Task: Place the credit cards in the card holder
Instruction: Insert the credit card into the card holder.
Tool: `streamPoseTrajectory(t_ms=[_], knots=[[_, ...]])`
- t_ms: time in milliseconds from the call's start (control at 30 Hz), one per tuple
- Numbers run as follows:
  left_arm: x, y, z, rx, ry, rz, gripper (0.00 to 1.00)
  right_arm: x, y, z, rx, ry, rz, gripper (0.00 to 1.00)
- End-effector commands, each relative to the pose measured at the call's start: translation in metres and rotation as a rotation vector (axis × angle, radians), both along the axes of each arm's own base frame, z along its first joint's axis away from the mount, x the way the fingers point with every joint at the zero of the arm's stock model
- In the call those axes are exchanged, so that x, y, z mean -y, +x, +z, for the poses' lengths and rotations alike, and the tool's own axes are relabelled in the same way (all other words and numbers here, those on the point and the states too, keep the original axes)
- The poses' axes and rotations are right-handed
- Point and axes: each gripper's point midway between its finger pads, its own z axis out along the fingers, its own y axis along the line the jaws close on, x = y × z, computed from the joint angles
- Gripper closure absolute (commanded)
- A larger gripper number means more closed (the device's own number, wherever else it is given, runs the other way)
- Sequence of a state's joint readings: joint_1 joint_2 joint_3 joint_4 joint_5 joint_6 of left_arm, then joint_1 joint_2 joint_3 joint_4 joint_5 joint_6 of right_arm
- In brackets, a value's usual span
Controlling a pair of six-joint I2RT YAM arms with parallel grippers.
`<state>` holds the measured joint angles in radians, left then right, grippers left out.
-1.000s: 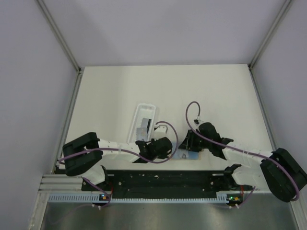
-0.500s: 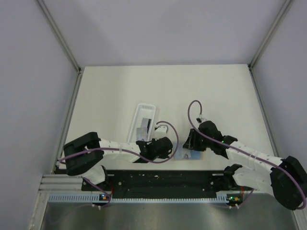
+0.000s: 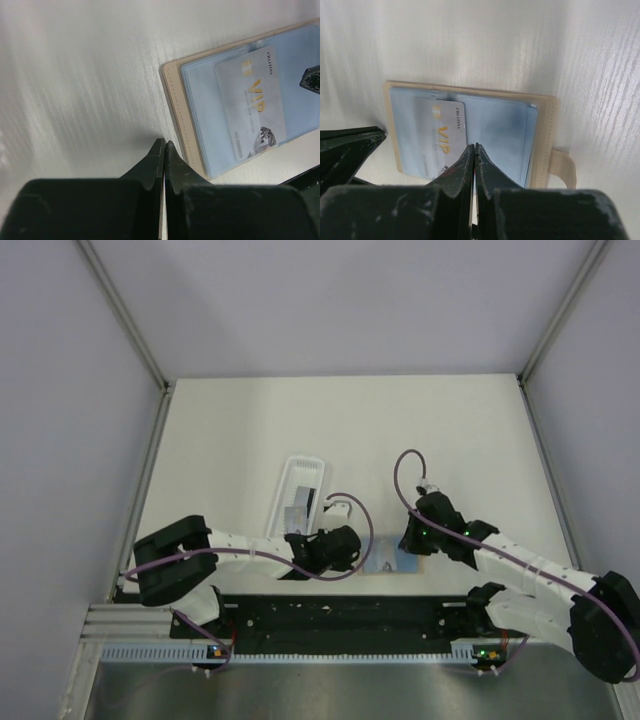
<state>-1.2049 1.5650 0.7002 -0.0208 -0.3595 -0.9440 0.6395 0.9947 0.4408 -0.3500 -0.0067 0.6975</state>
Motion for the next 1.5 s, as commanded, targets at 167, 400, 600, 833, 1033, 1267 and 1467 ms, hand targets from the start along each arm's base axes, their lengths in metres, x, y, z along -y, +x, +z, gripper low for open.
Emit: streamPoseTrajectory(t_ms=[167,400,600,833,1033,1267,1467], knots=[[0.0,-0.004,-0.013,-0.031,0.04,-0.019,1.0,-0.004,0.006,-0.005,-0.008,-0.045,0.009,1.0],[0.002,-0.005,-0.016,-0.04,0.038,-0.026,1.0,-0.016,0.002,-0.014,-0.03,-0.031,0.041,1.0],[0.002,-0.006,-0.018,-0.046,0.038,-0.026,1.0,-0.024,0.001,-0.017,-0.034,-0.024,0.056,1.0],[0.003,-0.006,-0.019,-0.049,0.034,-0.028,1.0,-0.036,-0.004,-0.015,-0.047,0.014,0.088,1.0],[0.006,-0.007,-0.018,-0.053,0.028,-0.035,1.0,-0.043,-0.007,-0.013,-0.048,0.037,0.112,1.0],[0.005,-0.007,-0.017,-0.052,0.031,-0.033,1.0,-0.052,-0.011,-0.008,-0.05,0.076,0.144,1.0],[0.006,-0.006,-0.017,-0.052,0.03,-0.03,1.0,-0.053,-0.011,-0.004,-0.04,0.078,0.16,1.0]])
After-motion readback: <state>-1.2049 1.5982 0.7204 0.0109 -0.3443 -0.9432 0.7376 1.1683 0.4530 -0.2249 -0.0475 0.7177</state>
